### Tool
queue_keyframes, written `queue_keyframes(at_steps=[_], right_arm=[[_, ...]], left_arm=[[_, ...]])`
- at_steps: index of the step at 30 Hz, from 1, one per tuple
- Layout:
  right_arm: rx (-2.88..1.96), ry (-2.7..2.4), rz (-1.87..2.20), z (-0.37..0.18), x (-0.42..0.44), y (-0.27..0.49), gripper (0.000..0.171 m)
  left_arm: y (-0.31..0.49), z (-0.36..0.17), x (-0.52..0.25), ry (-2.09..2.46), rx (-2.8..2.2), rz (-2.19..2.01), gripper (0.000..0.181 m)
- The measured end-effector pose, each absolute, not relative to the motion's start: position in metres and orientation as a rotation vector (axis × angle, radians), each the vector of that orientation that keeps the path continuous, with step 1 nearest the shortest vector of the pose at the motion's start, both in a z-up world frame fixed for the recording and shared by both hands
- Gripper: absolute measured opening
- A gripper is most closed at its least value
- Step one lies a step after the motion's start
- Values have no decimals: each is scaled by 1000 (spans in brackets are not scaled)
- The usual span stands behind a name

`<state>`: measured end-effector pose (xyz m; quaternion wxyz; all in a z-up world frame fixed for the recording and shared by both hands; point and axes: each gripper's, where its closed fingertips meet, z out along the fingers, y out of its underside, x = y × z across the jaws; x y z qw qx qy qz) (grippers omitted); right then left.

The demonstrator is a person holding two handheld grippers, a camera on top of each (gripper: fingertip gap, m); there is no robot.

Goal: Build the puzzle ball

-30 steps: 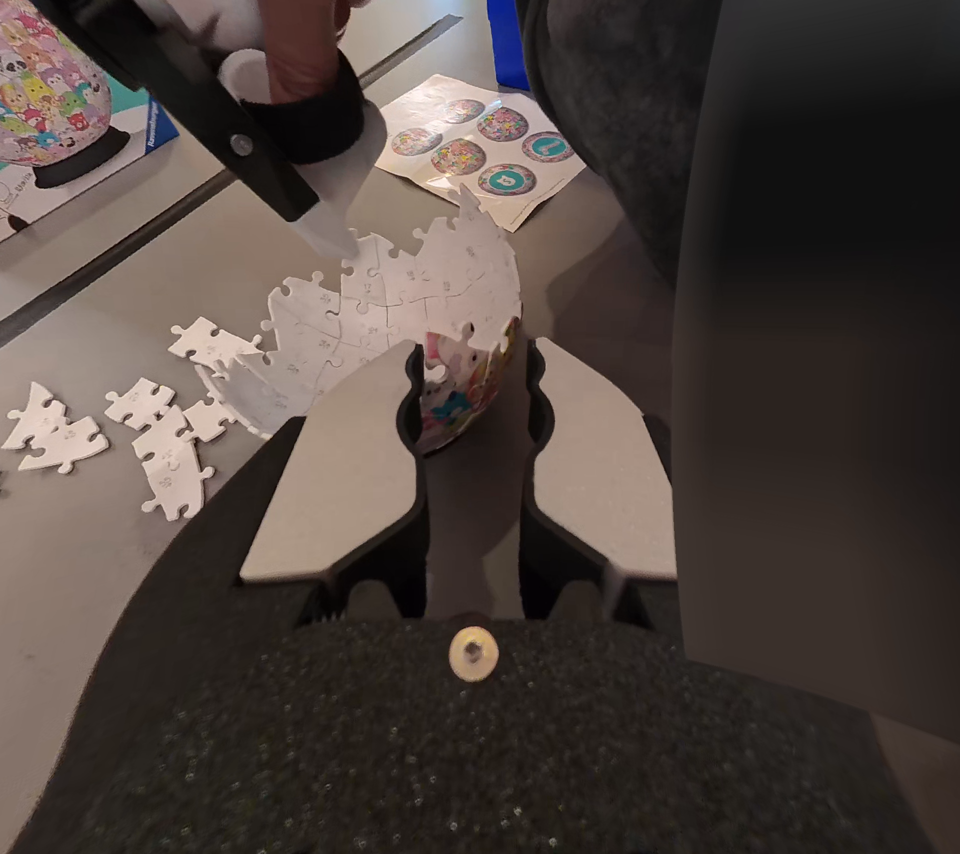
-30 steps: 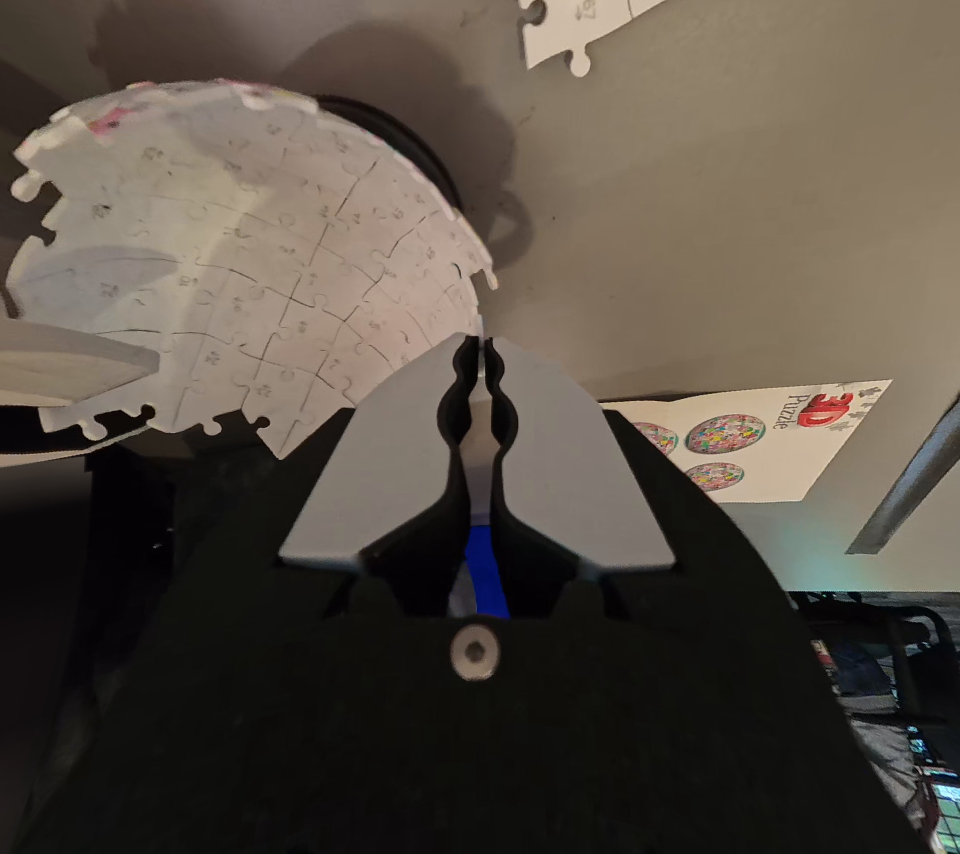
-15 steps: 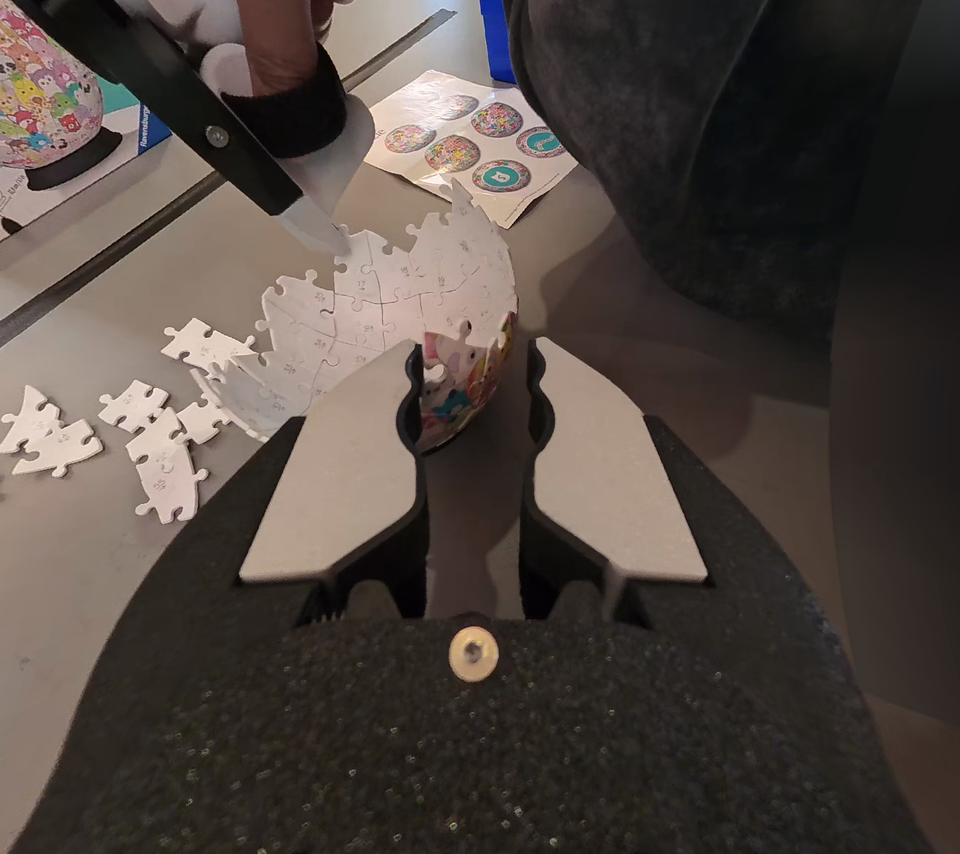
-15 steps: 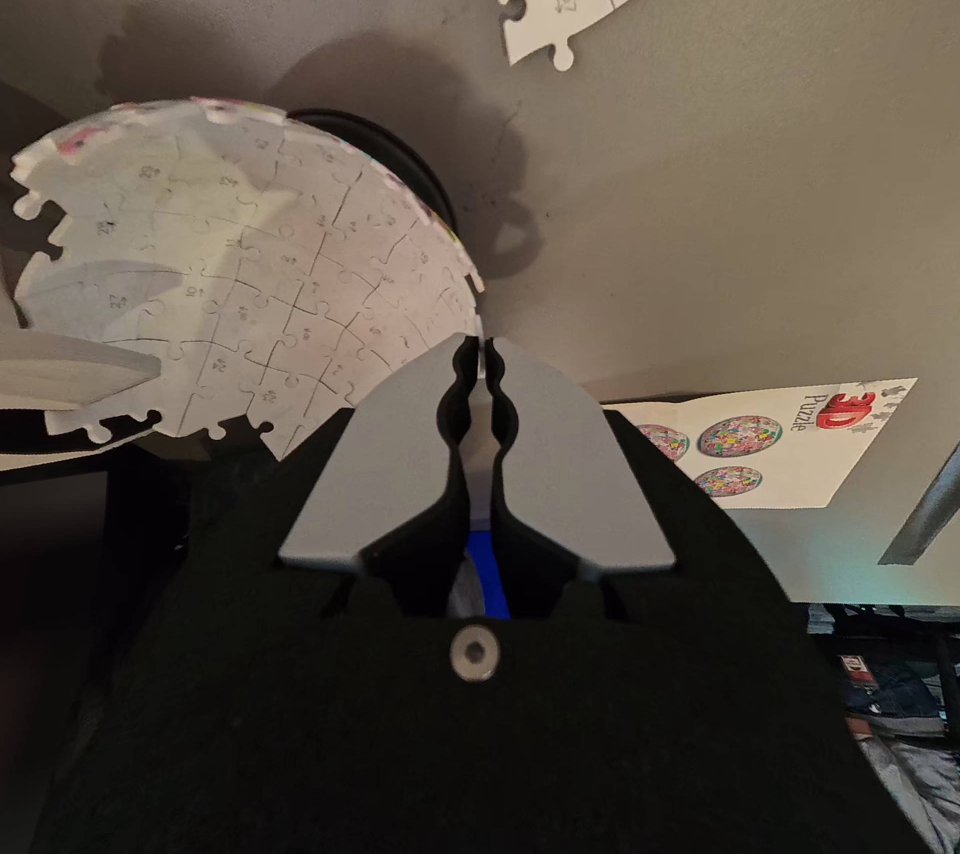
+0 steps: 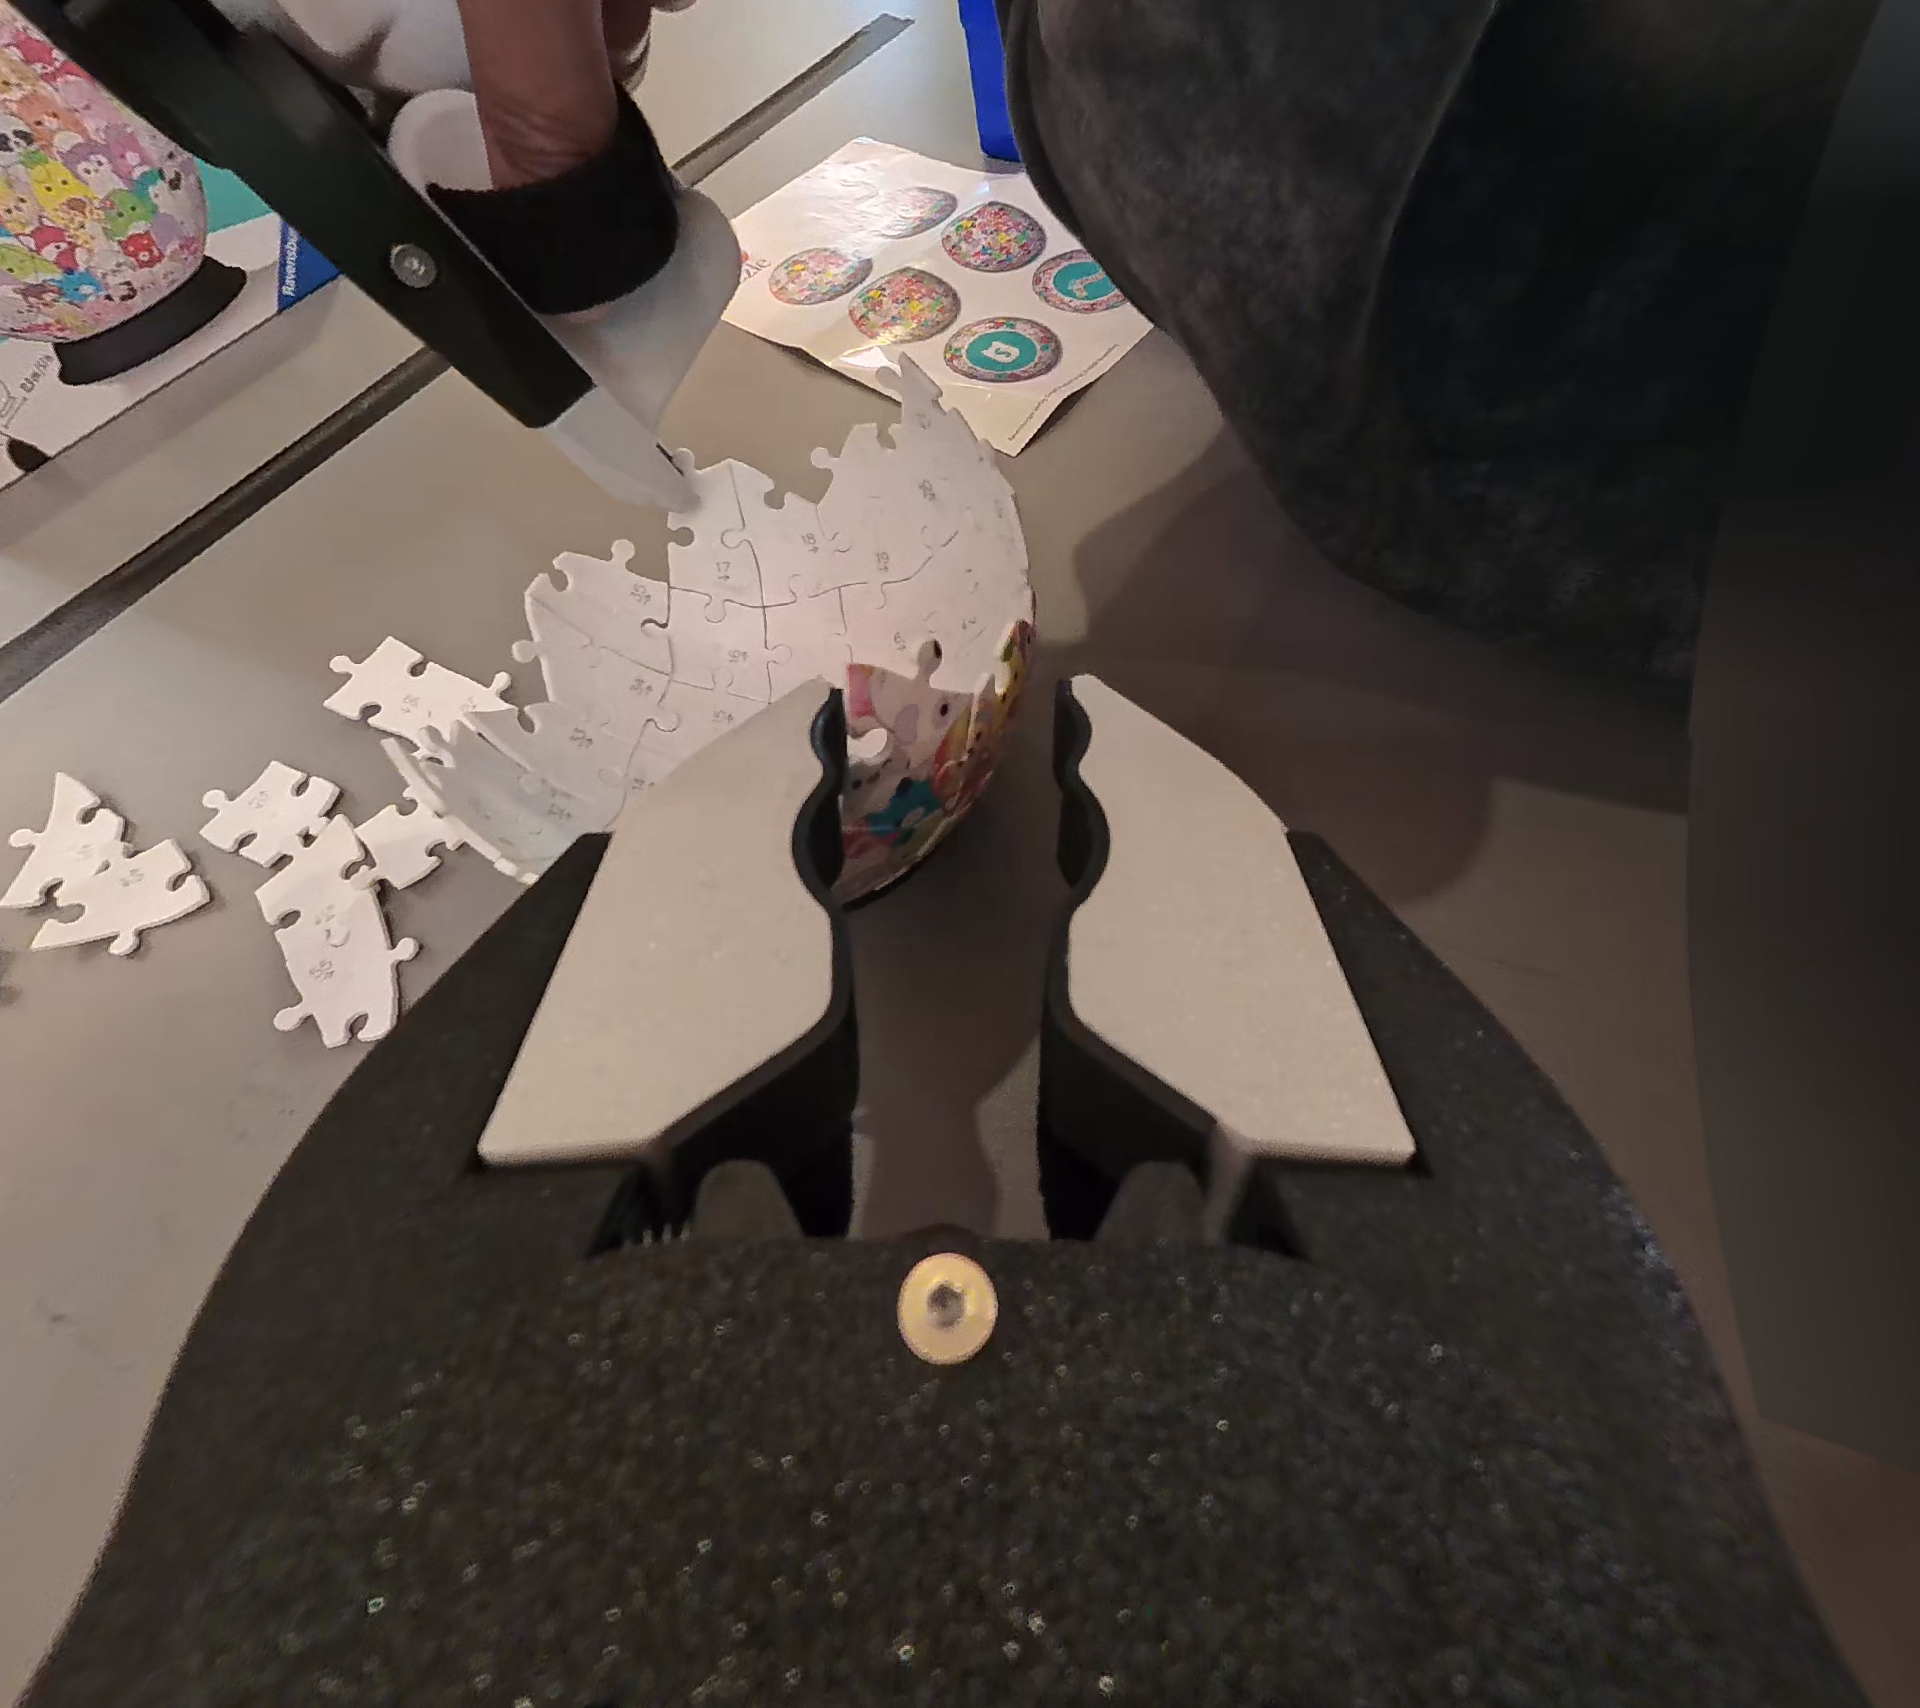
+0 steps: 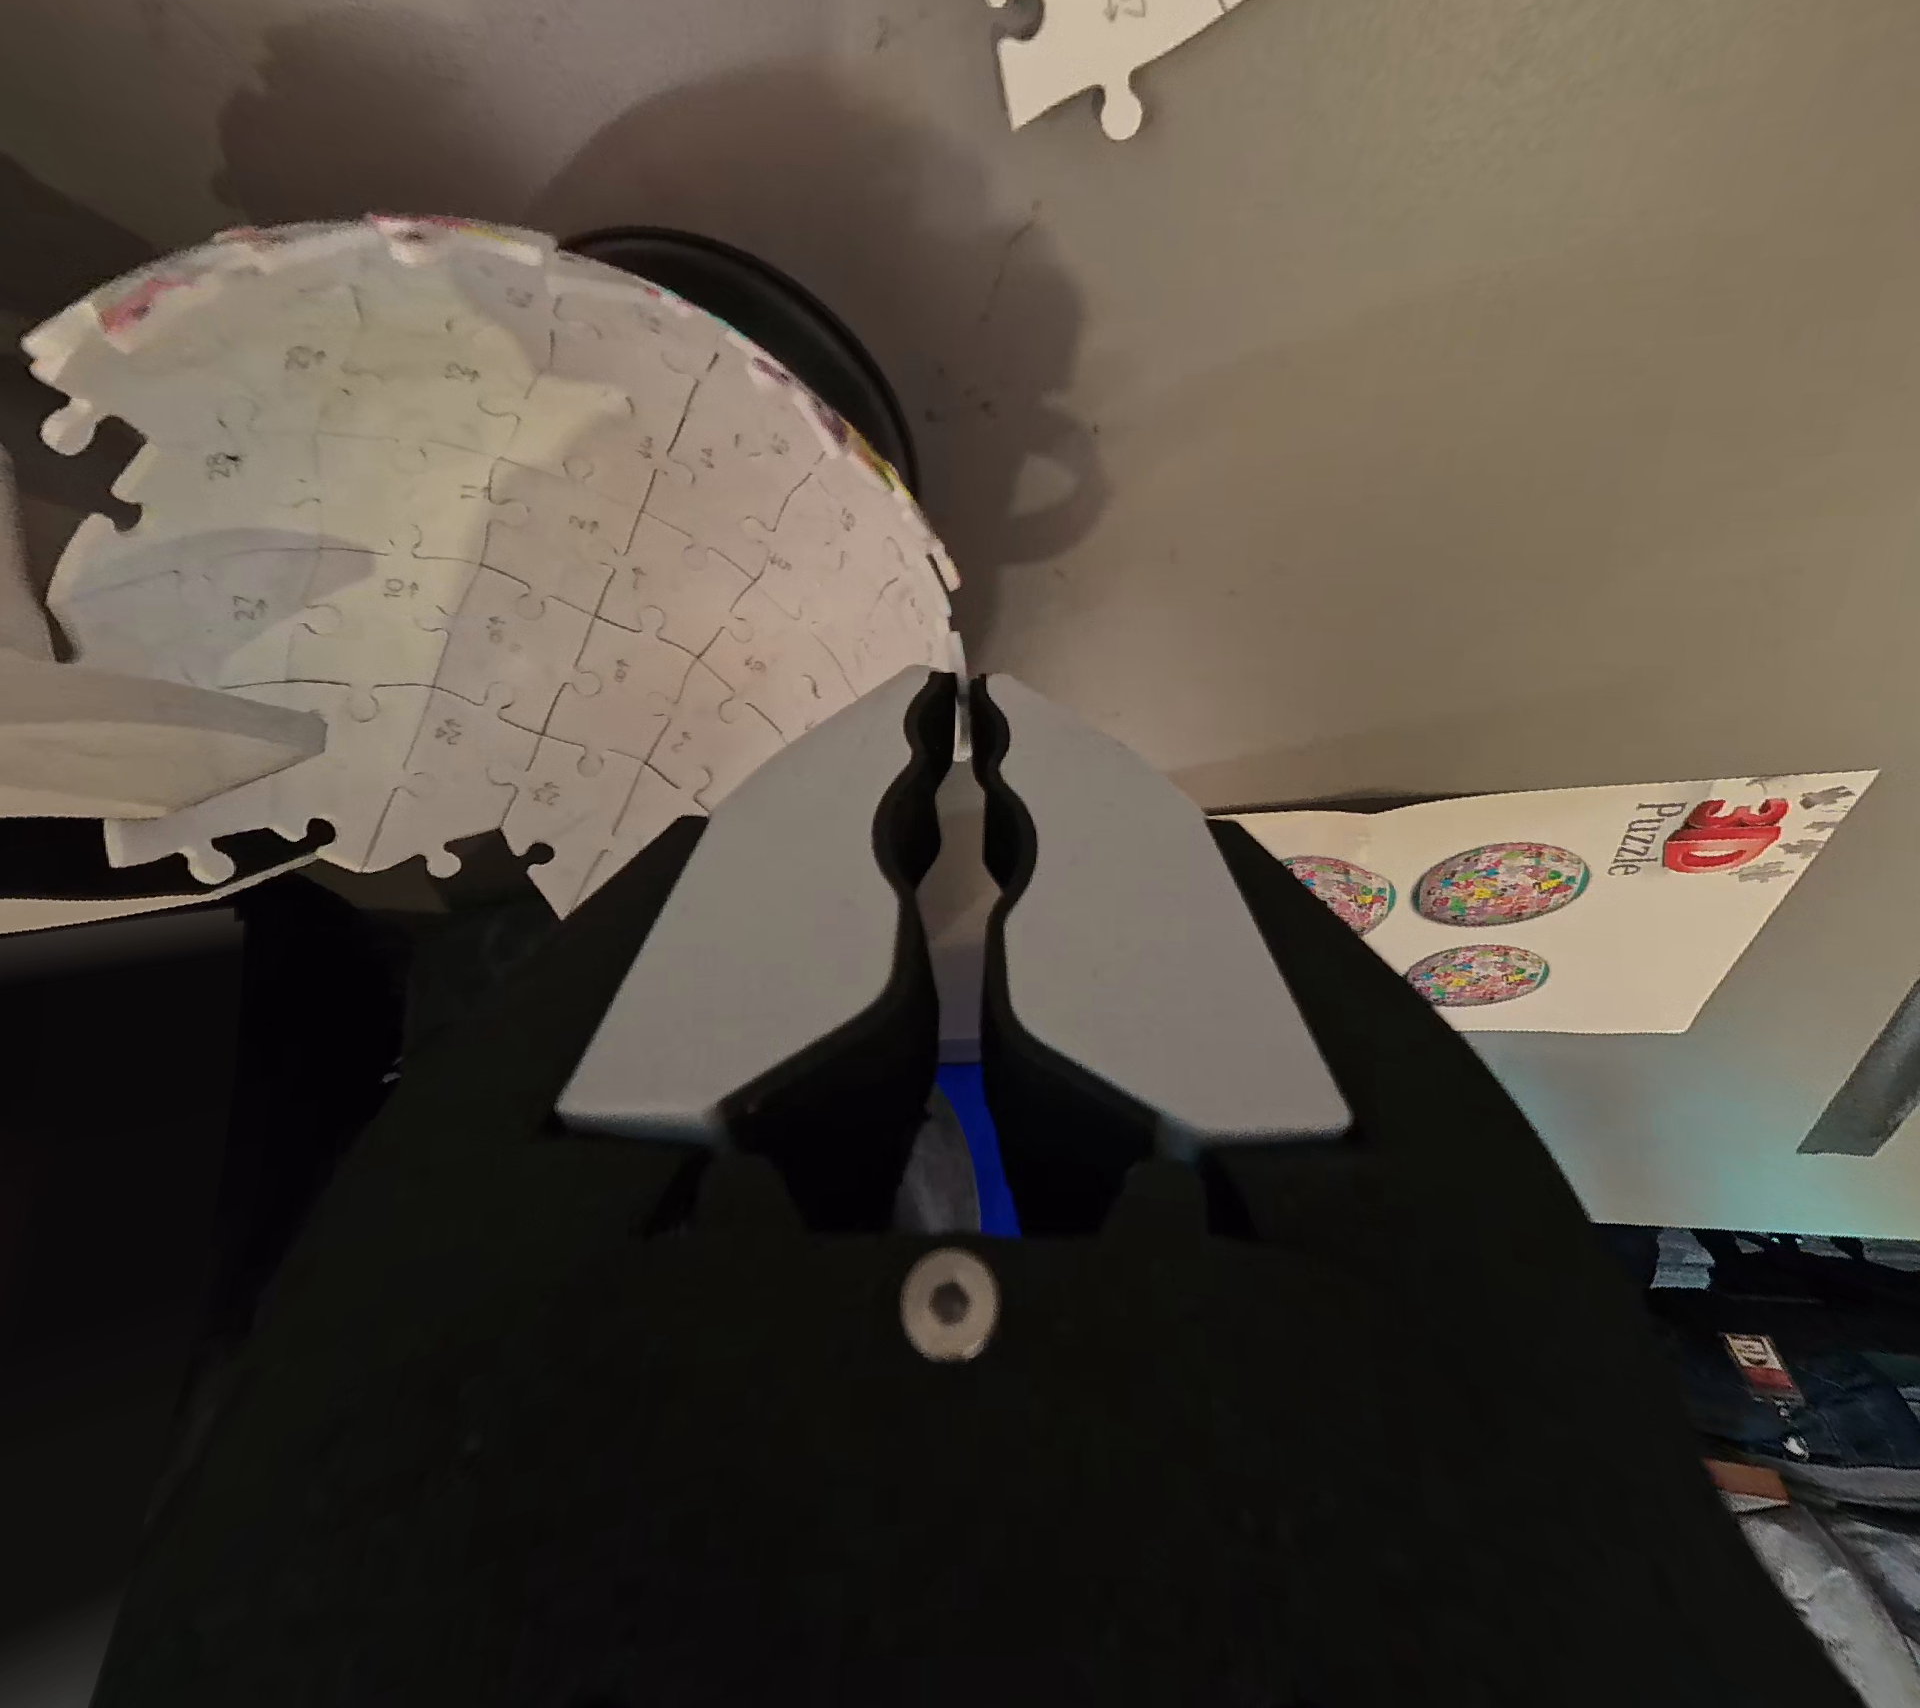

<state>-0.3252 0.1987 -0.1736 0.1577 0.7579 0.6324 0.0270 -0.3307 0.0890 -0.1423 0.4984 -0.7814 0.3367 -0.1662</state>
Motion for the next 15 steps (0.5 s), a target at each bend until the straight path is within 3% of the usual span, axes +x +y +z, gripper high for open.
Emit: queue_keyframes(at_steps=[15], right_arm=[[2108, 1887, 91, -168, -324, 196, 8]], left_arm=[[89, -144, -330, 818, -1897, -401, 35]])
